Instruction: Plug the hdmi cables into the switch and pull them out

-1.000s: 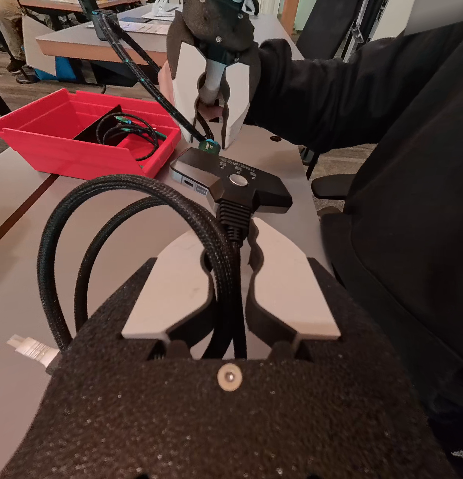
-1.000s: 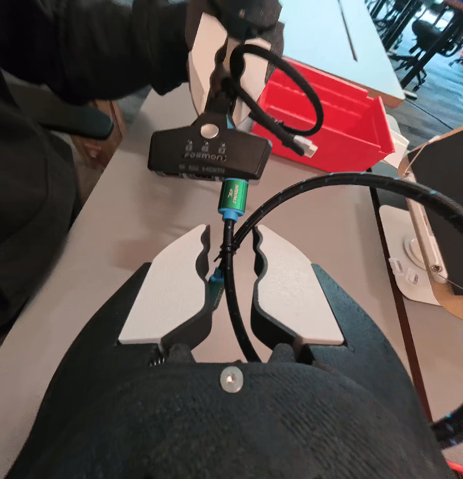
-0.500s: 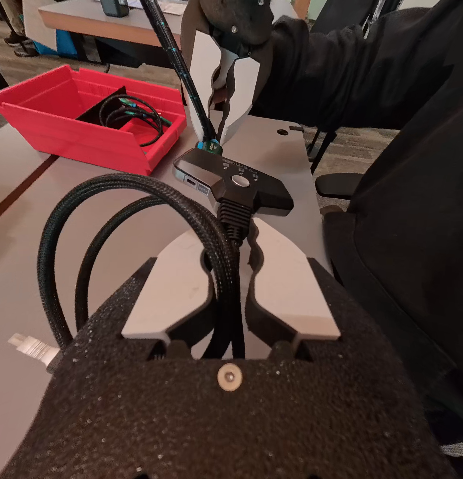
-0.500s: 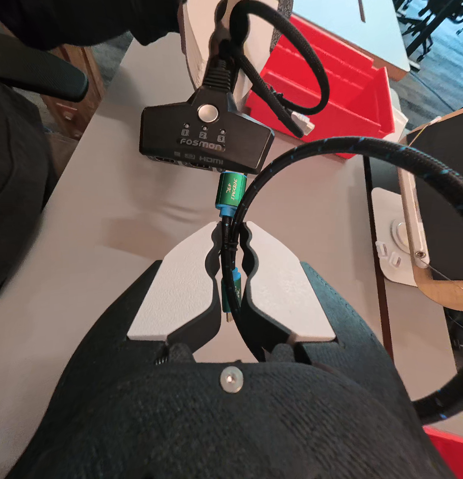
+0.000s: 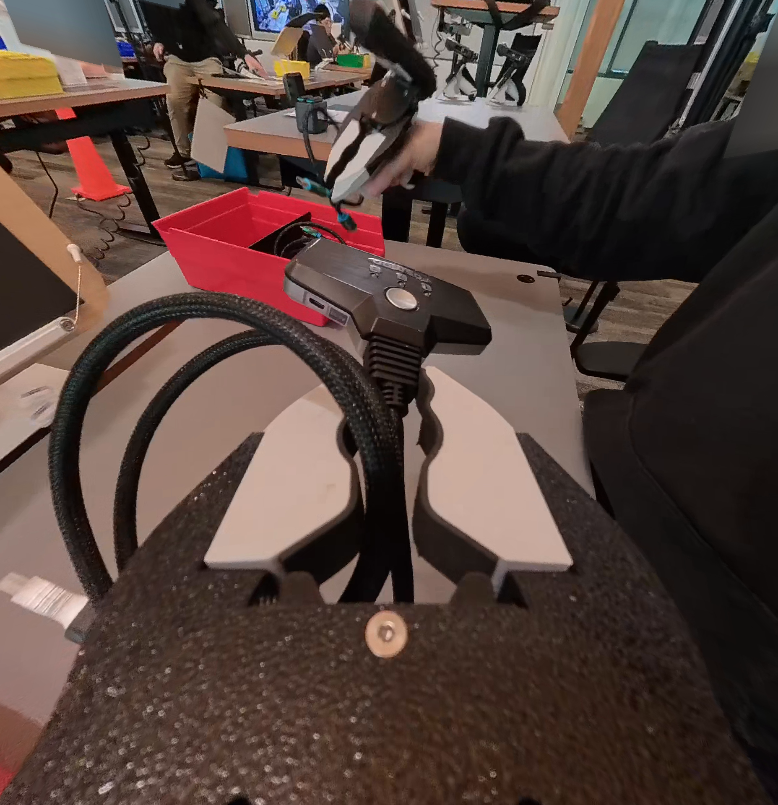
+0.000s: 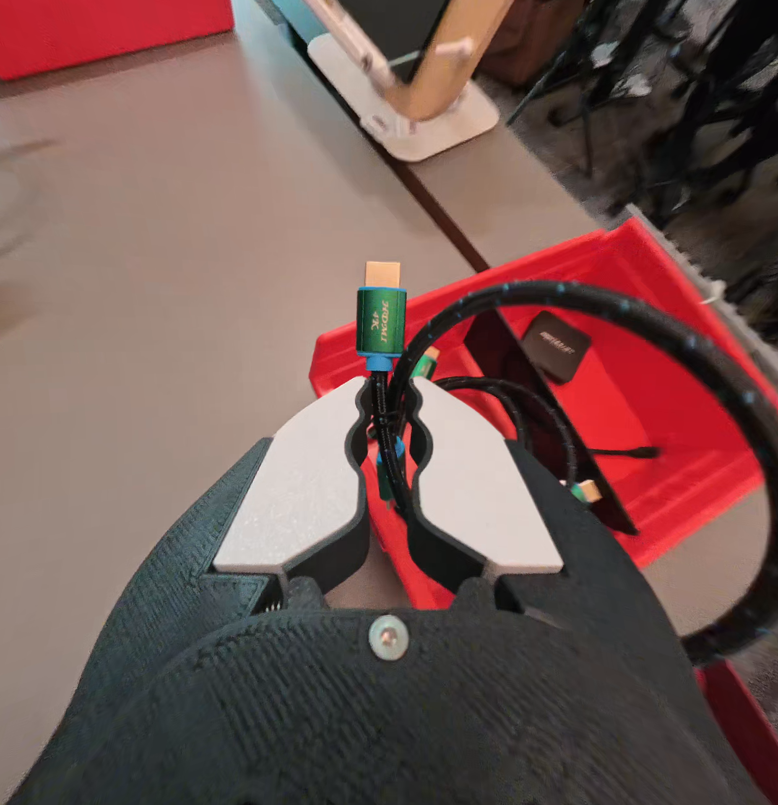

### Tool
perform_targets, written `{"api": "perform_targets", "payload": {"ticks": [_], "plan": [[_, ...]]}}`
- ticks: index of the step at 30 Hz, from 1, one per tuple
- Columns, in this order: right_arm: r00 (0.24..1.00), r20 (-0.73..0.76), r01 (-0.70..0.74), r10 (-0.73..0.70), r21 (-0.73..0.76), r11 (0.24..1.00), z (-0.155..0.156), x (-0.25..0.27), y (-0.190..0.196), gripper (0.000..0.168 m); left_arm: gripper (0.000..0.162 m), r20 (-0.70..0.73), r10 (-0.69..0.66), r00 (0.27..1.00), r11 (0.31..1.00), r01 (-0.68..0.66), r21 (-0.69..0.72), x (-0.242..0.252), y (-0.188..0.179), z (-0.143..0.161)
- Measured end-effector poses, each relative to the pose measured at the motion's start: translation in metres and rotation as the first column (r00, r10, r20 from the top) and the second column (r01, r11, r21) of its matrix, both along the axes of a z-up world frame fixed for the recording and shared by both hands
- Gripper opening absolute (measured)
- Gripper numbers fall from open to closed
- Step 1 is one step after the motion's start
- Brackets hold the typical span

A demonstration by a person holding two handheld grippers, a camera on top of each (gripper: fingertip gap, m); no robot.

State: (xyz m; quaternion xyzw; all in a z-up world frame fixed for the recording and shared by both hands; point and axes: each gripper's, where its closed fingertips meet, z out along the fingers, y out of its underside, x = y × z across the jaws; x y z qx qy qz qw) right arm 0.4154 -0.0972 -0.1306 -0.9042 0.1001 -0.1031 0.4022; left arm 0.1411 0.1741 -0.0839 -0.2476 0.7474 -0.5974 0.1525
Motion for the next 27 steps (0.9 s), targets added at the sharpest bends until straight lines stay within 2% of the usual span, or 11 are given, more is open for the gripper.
{"api": "perform_targets", "payload": {"ticks": [1, 5, 10, 11, 21, 24, 27], "plan": [[0.999, -0.031, -0.011, 0.011, 0.014, 1.000, -0.012, 0.001, 0.001, 0.015, 0.023, -0.001, -0.005, 1.000, 1.000, 0.005, -0.004, 0.001, -0.002, -0.001], [0.996, -0.057, 0.064, -0.065, -0.022, 0.998, -0.062, 0.018, 0.000, 0.017, 0.023, -0.008, -0.031, 0.999, 0.999, 0.031, -0.025, 0.004, -0.012, -0.002], [0.989, -0.115, 0.096, -0.096, -0.001, 0.995, -0.086, 0.022, 0.005, 0.023, 0.023, -0.024, -0.058, 0.998, 0.998, 0.058, -0.009, 0.002, -0.024, -0.007], [0.989, -0.108, 0.101, -0.102, -0.011, 0.995, -0.086, 0.023, 0.004, 0.030, 0.023, -0.024, -0.061, 0.998, 0.998, 0.061, -0.006, 0.001, -0.025, -0.007], [0.997, -0.007, 0.077, -0.076, 0.045, 0.996, -0.049, 0.008, 0.008, 0.042, 0.023, -0.017, -0.069, 0.997, 0.998, 0.069, -0.006, 0.010, -0.030, -0.006], [0.995, 0.032, -0.095, 0.090, 0.240, 0.966, -0.005, -0.046, 0.048, 0.042, 0.023, 0.009, -0.079, 0.997, 0.997, 0.079, -0.019, 0.013, -0.035, -0.003], [0.960, -0.022, -0.248, 0.281, 0.407, 0.879, 0.031, -0.122, 0.095, 0.044, 0.023, 0.059, -0.082, 0.995, 0.997, 0.083, -0.010, 0.018, -0.042, 0.002]]}}
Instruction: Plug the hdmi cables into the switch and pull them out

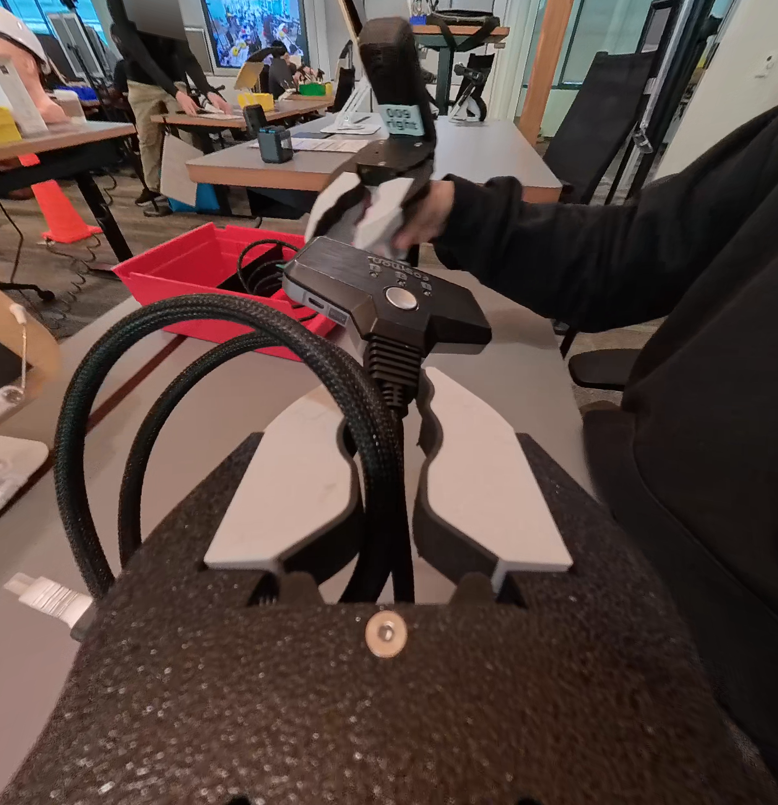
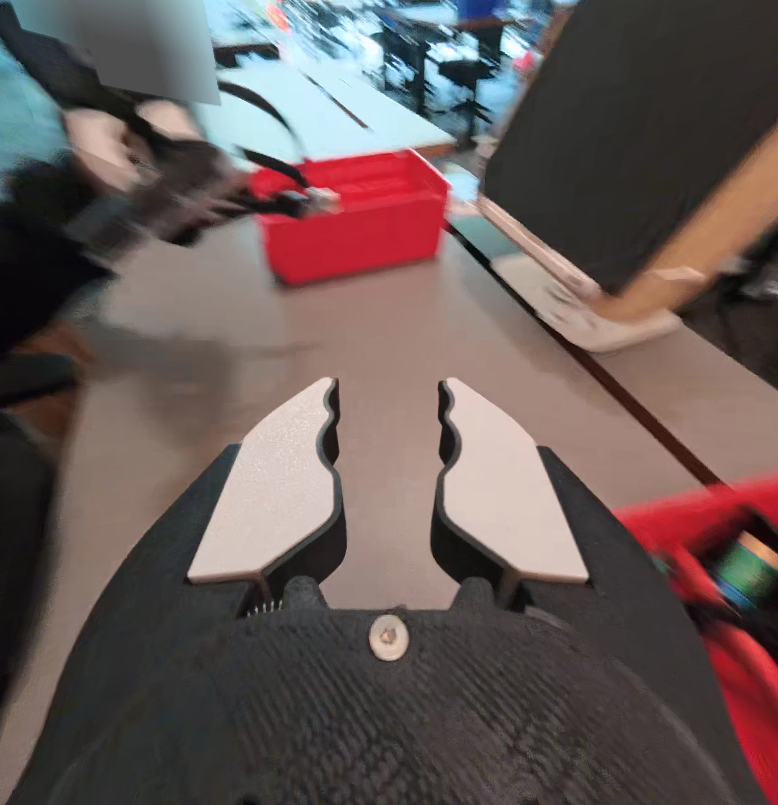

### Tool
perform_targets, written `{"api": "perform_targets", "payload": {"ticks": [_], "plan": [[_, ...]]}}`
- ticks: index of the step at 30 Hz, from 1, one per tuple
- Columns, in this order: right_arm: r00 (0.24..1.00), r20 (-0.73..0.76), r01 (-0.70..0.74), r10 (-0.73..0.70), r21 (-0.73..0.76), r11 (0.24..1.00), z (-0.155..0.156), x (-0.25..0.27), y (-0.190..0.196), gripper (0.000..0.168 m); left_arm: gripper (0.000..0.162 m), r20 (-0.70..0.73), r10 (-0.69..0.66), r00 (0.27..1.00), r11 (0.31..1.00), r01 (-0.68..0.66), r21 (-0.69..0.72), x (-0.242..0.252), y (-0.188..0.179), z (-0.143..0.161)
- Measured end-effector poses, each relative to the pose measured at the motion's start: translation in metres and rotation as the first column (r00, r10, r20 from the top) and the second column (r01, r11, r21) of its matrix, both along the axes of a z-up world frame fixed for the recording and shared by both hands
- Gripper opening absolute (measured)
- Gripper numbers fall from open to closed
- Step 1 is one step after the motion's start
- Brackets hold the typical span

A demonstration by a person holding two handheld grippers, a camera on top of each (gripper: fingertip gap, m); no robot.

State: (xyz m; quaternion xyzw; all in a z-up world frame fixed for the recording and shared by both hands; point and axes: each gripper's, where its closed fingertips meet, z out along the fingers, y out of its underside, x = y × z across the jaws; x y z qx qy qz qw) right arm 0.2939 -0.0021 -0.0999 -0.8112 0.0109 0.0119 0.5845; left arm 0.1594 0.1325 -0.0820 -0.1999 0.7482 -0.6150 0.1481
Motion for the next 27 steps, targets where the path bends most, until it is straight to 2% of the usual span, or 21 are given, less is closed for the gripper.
{"api": "perform_targets", "payload": {"ticks": [2, 4, 6, 8, 10, 11, 13, 15, 18, 19, 22, 25, 27], "plan": [[0.990, -0.064, -0.121, 0.128, 0.103, 0.987, 0.021, -0.049, 0.026, 0.052, 0.023, 0.022, 0.000, 1.000, 1.000, -0.001, 0.028, 0.004, -0.004, 0.001], [0.957, -0.206, -0.163, 0.204, 0.200, 0.966, 0.036, -0.081, 0.047, 0.054, 0.023, 0.048, -0.006, 0.999, 0.998, 0.002, 0.068, 0.006, -0.007, 0.000], [0.879, -0.379, -0.205, 0.289, 0.248, 0.947, 0.041, -0.102, 0.060, 0.067, 0.023, 0.074, -0.012, 0.997, 0.995, 0.005, 0.096, 0.007, -0.010, 0.000], [0.782, -0.511, -0.249, 0.356, 0.267, 0.931, 0.038, -0.116, 0.069, 0.068, 0.023, 0.102, -0.012, 0.995, 0.992, -0.001, 0.125, 0.007, -0.013, 0.000], [0.738, -0.568, -0.254, 0.365, 0.268, 0.929, 0.032, -0.121, 0.078, 0.067, 0.023, 0.123, -0.023, 0.992, 0.988, 0.003, 0.157, 0.006, -0.015, -0.002], [0.732, -0.583, -0.238, 0.352, 0.265, 0.935, 0.029, -0.121, 0.082, 0.063, 0.023, 0.129, -0.030, 0.991, 0.986, 0.007, 0.169, 0.006, -0.017, -0.003], [0.707, -0.607, -0.224, 0.363, 0.294, 0.929, 0.029, -0.121, 0.087, 0.029, 0.023, 0.130, -0.043, 0.991, 0.983, 0.018, 0.183, 0.005, -0.022, -0.006], [0.678, -0.635, -0.230, 0.370, 0.295, 0.927, 0.027, -0.120, 0.087, 0.026, 0.023, 0.148, -0.028, 0.989, 0.981, -0.002, 0.194, 0.007, -0.022, -0.006], [0.731, -0.594, -0.211, 0.336, 0.272, 0.939, 0.025, -0.113, 0.085, 0.024, 0.024, 0.178, 0.043, 0.983, 0.960, -0.089, 0.265, 0.016, -0.021, -0.014], [0.751, -0.579, -0.198, 0.318, 0.263, 0.944, 0.026, -0.108, 0.084, 0.023, 0.028, 0.207, 0.075, 0.976, 0.955, -0.129, 0.265, 0.020, -0.022, -0.012], [0.785, -0.545, -0.137, 0.295, 0.311, 0.940, 0.046, -0.086, 0.069, 0.023, 0.069, 0.325, 0.225, 0.919, 0.947, -0.284, 0.147, 0.031, -0.016, 0.016], [0.851, -0.478, -0.056, 0.219, 0.332, 0.942, 0.069, -0.049, 0.044, 0.023, 0.091, 0.345, 0.352, 0.870, 0.925, -0.380, 0.014, 0.033, -0.002, 0.042], [0.891, -0.433, 0.021, 0.139, 0.345, 0.938, 0.088, -0.015, 0.020, 0.023, 0.100, 0.319, 0.384, 0.867, 0.916, -0.400, -0.014, 0.032, 0.004, 0.044]]}}
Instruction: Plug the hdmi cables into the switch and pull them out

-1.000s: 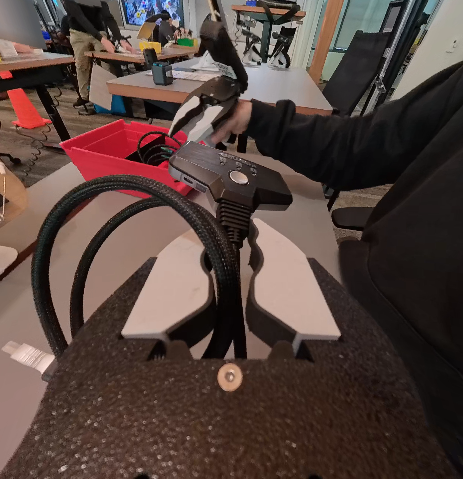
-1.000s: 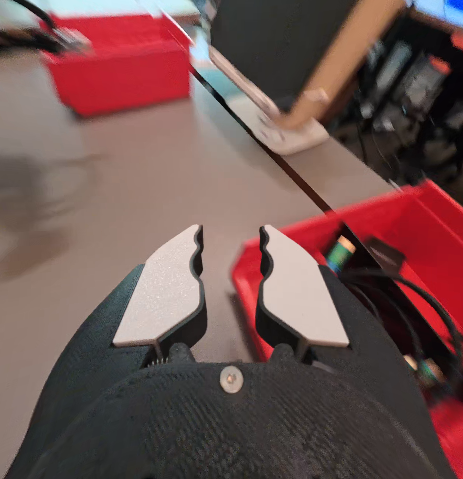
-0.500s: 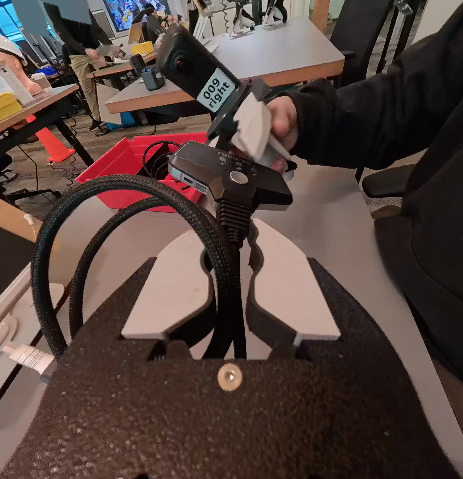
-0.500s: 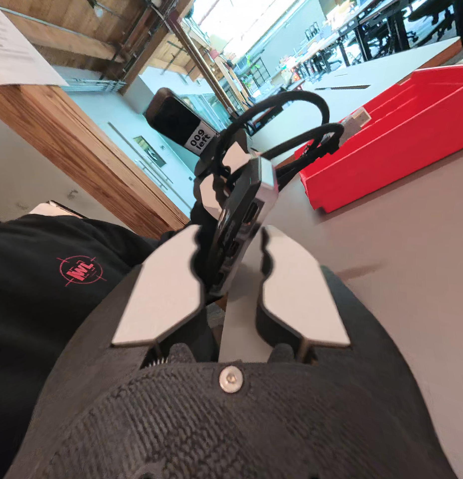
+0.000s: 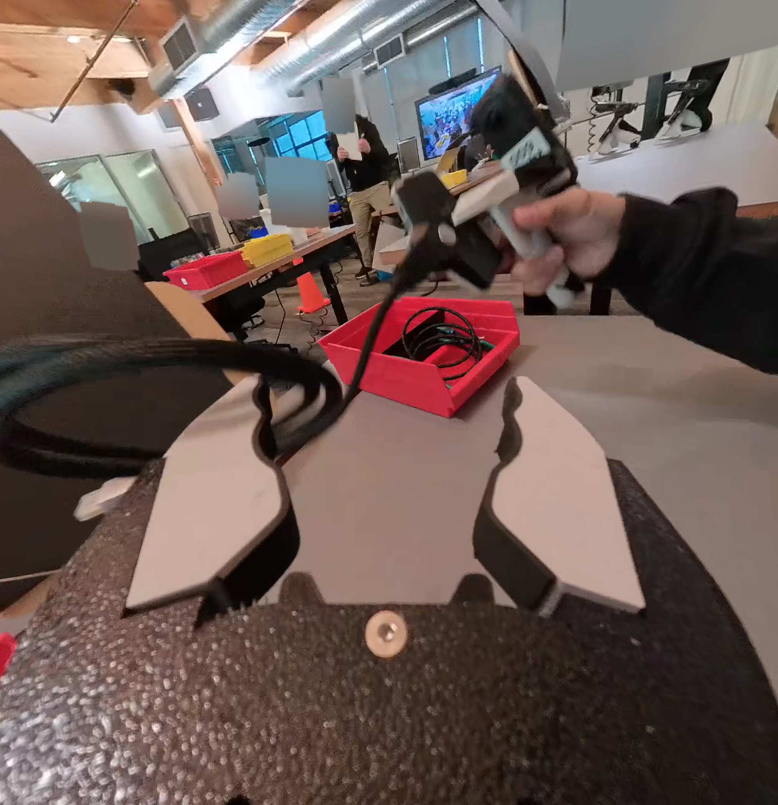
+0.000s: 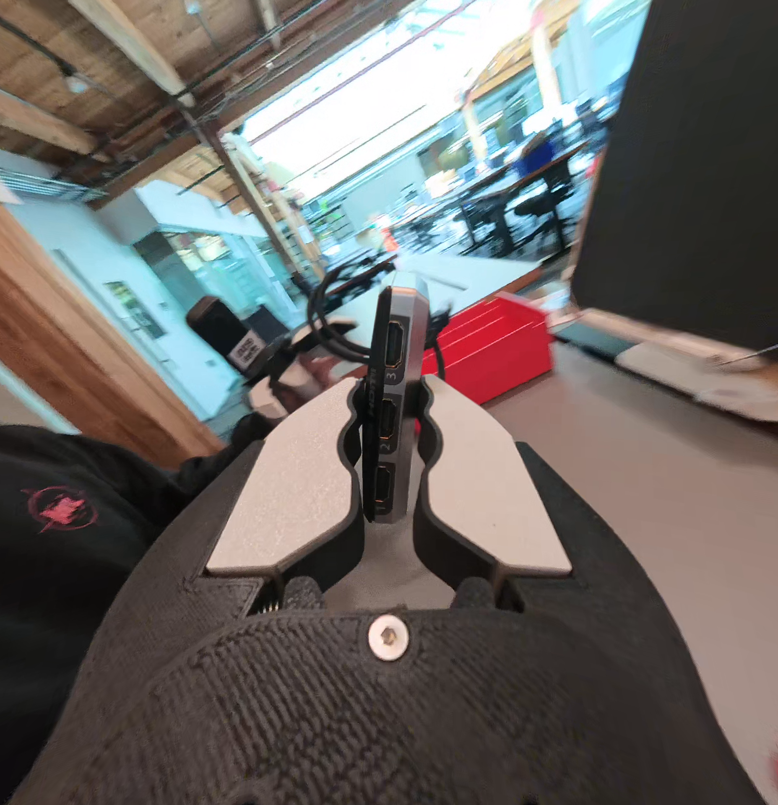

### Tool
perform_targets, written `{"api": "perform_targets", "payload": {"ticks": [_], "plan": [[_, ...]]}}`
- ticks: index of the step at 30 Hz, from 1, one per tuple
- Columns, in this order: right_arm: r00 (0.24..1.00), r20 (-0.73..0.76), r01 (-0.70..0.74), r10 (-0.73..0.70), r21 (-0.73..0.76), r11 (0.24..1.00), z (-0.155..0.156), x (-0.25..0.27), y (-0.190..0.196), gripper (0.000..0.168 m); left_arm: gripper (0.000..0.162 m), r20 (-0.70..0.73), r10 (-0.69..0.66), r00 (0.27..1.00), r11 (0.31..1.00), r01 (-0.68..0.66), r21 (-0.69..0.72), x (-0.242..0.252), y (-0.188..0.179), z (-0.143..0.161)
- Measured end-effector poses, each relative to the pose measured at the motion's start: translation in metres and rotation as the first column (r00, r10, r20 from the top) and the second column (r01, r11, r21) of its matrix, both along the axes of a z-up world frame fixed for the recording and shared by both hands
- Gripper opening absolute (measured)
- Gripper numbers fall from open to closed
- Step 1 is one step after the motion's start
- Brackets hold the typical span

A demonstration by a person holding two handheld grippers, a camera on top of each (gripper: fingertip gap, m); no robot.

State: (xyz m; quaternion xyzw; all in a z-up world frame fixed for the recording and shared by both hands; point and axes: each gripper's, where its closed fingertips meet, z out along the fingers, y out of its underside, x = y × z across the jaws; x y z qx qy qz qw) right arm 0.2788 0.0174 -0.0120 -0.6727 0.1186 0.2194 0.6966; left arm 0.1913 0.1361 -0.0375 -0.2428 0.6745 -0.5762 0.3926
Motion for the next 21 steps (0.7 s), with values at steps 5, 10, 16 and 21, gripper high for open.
{"api": "perform_targets", "payload": {"ticks": [5, 10, 16, 21], "plan": [[0.955, 0.189, 0.250, -0.228, -0.099, 0.963, 0.038, 0.087, -0.068, 0.023, 0.100, -0.011, 0.041, 0.999, 0.999, -0.041, 0.026, -0.008, 0.012, -0.014], [0.863, 0.266, 0.470, -0.430, -0.111, 0.875, 0.063, 0.164, -0.127, 0.023, 0.098, -0.058, 0.054, 0.997, 0.998, -0.053, 0.016, -0.014, 0.021, -0.033], [0.846, 0.205, 0.482, -0.493, 0.104, 0.870, 0.106, 0.190, -0.160, 0.024, 0.097, -0.128, 0.063, 0.990, 0.998, -0.062, 0.008, -0.013, 0.026, -0.057], [0.791, 0.184, 0.550, -0.584, 0.203, 0.810, 0.143, 0.207, -0.187, 0.024, 0.096, -0.150, 0.065, 0.987, 0.998, -0.066, -0.003, -0.011, 0.030, -0.065]]}}
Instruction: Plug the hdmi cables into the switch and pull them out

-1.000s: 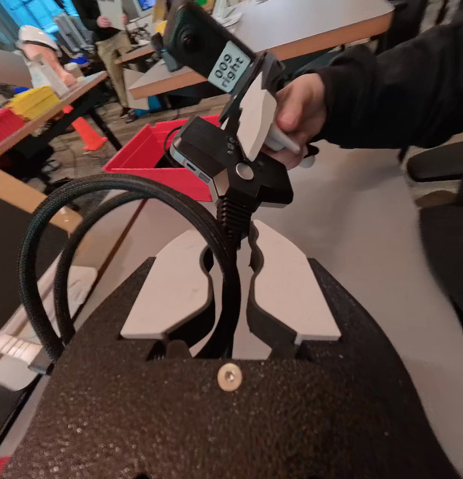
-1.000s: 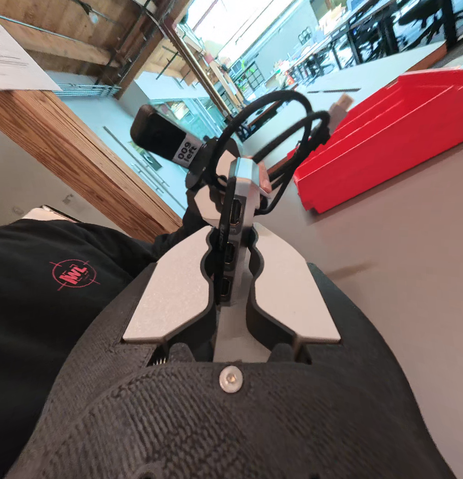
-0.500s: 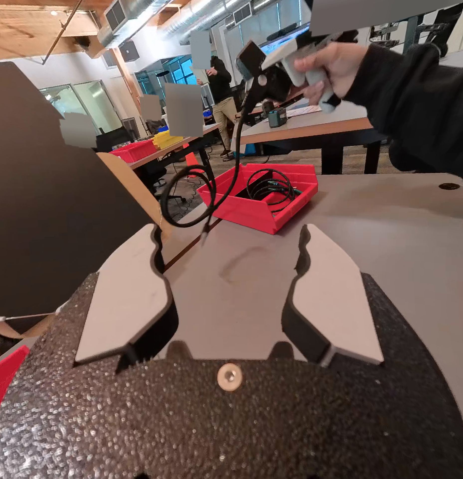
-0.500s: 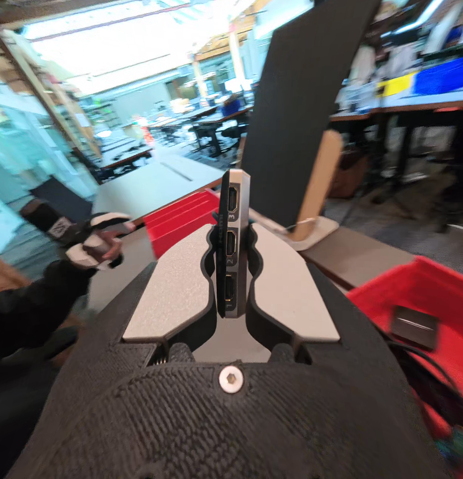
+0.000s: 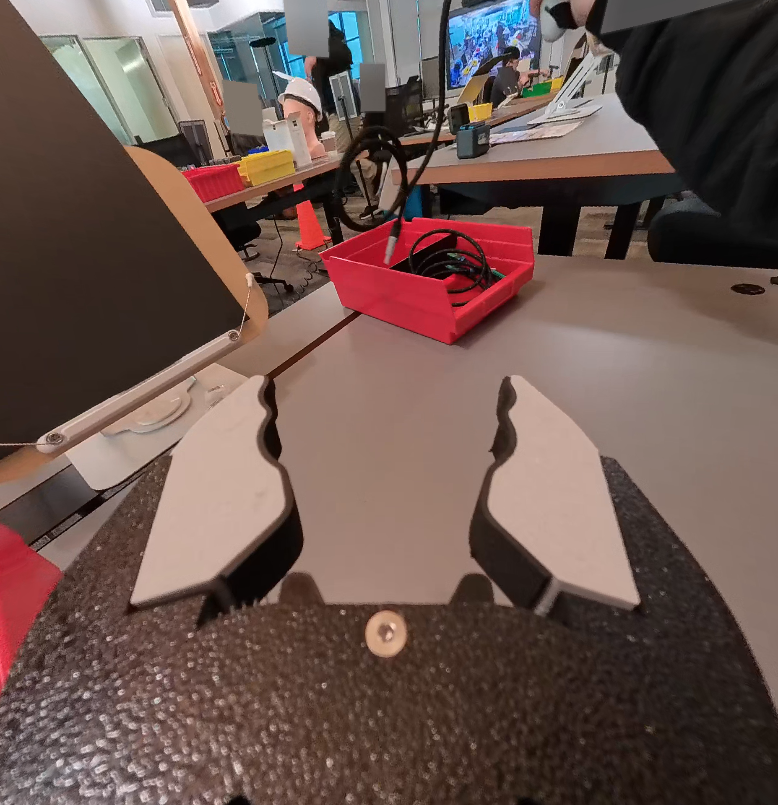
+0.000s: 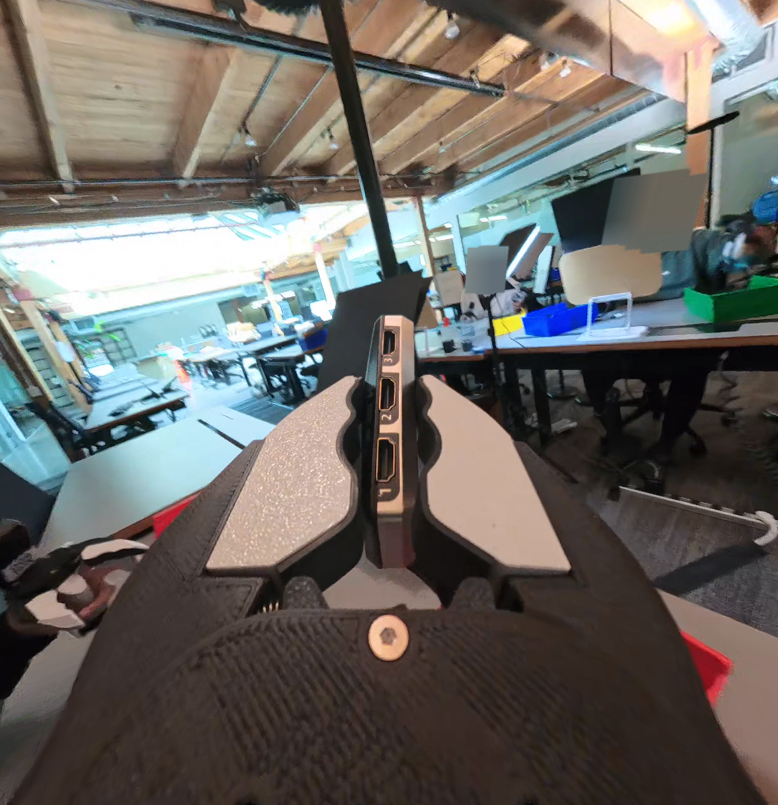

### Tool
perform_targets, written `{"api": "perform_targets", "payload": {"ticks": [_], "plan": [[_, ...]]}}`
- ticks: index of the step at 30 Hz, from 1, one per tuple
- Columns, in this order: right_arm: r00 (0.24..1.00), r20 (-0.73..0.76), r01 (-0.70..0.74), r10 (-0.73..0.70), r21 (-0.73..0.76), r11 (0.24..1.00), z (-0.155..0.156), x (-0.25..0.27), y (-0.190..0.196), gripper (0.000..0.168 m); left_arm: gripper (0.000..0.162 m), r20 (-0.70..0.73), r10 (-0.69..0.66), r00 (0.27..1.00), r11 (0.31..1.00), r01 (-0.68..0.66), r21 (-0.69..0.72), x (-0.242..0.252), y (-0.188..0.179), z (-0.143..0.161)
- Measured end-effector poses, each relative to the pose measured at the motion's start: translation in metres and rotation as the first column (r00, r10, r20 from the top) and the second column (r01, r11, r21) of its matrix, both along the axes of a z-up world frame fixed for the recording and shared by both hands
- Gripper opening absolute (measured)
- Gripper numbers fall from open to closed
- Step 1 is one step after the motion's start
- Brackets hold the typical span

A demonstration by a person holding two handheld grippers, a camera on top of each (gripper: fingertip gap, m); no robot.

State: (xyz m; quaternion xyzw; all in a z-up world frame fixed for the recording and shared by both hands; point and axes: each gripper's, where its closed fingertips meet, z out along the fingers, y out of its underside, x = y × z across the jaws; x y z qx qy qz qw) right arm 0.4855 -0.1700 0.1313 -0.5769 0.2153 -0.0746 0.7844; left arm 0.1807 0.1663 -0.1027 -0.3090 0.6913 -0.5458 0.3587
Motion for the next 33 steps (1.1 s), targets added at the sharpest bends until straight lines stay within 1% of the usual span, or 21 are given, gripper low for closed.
{"api": "perform_targets", "payload": {"ticks": [2, 4, 6, 7, 9, 11, 15, 17, 18, 19, 21, 24, 26, 27, 29, 31, 33], "plan": [[0.999, 0.003, 0.052, -0.052, -0.066, 0.996, -0.008, 0.017, -0.002, 0.024, 0.093, -0.001, -0.001, 1.000, 1.000, 0.001, -0.017, 0.002, 0.001, -0.002], [0.997, -0.032, 0.063, -0.068, -0.130, 0.990, -0.028, 0.036, 0.000, 0.023, 0.092, -0.001, -0.006, 1.000, 0.999, 0.006, -0.046, 0.004, 0.002, -0.002], [0.996, -0.050, 0.068, -0.076, -0.147, 0.987, -0.043, 0.050, 0.003, 0.023, 0.090, -0.004, -0.014, 1.000, 0.997, 0.014, -0.075, 0.006, 0.000, -0.004], [0.996, -0.058, 0.062, -0.071, -0.146, 0.987, -0.045, 0.053, 0.005, 0.023, 0.090, -0.006, -0.016, 1.000, 0.996, 0.015, -0.083, 0.007, 0.000, -0.005], [0.999, -0.017, 0.043, -0.045, -0.105, 0.994, -0.030, 0.051, 0.009, 0.024, 0.089, -0.011, -0.019, 1.000, 0.996, 0.018, -0.082, 0.009, -0.002, -0.007], [0.999, 0.022, 0.028, -0.027, -0.056, 0.998, -0.002, 0.048, 0.015, 0.023, 0.088, -0.016, -0.022, 1.000, 0.997, 0.021, -0.070, 0.010, -0.002, -0.009], [0.994, 0.107, 0.009, -0.007, -0.024, 1.000, 0.050, 0.047, 0.032, 0.024, 0.087, -0.015, -0.025, 1.000, 0.996, 0.024, -0.080, 0.013, -0.005, -0.008], [0.994, 0.109, 0.020, -0.018, -0.024, 1.000, 0.060, 0.054, 0.036, 0.024, 0.087, -0.015, -0.026, 1.000, 0.995, 0.024, -0.092, 0.014, -0.006, -0.009], [0.996, 0.084, 0.033, -0.029, -0.046, 0.998, 0.056, 0.061, 0.038, 0.024, 0.087, -0.017, -0.026, 1.000, 0.995, 0.024, -0.098, 0.015, -0.007, -0.010], [0.998, 0.039, 0.049, -0.046, -0.071, 0.996, 0.046, 0.070, 0.039, 0.024, 0.086, -0.019, -0.029, 0.999, 0.994, 0.027, -0.103, 0.015, -0.009, -0.011], [0.996, -0.046, 0.074, -0.081, -0.143, 0.987, 0.013, 0.086, 0.039, 0.024, 0.085, -0.016, -0.036, 0.999, 0.994, 0.034, -0.107, 0.015, -0.011, -0.012], [0.977, -0.151, 0.086, -0.151, -0.369, 0.926, -0.060, 0.104, 0.035, 0.023, 0.085, -0.022, -0.047, 0.999, 0.993, 0.044, -0.107, 0.013, -0.014, -0.015], [0.956, -0.212, 0.081, -0.203, -0.474, 0.877, -0.104, 0.112, 0.031, 0.023, 0.085, -0.027, -0.050, 0.998, 0.993, 0.047, -0.110, 0.012, -0.013, -0.016], [0.945, -0.229, 0.079, -0.231, -0.528, 0.846, -0.124, 0.115, 0.029, 0.023, 0.084, -0.027, -0.053, 0.998, 0.992, 0.050, -0.114, 0.012, -0.013, -0.016], [0.936, -0.201, 0.089, -0.290, -0.661, 0.745, -0.162, 0.123, 0.024, 0.023, 0.084, -0.025, -0.054, 0.998, 0.991, 0.051, -0.127, 0.012, -0.013, -0.014], [0.944, -0.176, 0.051, -0.280, -0.760, 0.648, -0.193, 0.123, 0.030, 0.023, 0.084, -0.026, -0.059, 0.998, 0.989, 0.055, -0.138, 0.012, -0.015, -0.014], [0.960, -0.116, 0.056, -0.255, -0.813, 0.580, -0.214, 0.125, 0.043, 0.023, 0.084, -0.030, -0.064, 0.998, 0.989, 0.059, -0.137, 0.013, -0.017, -0.016]]}}
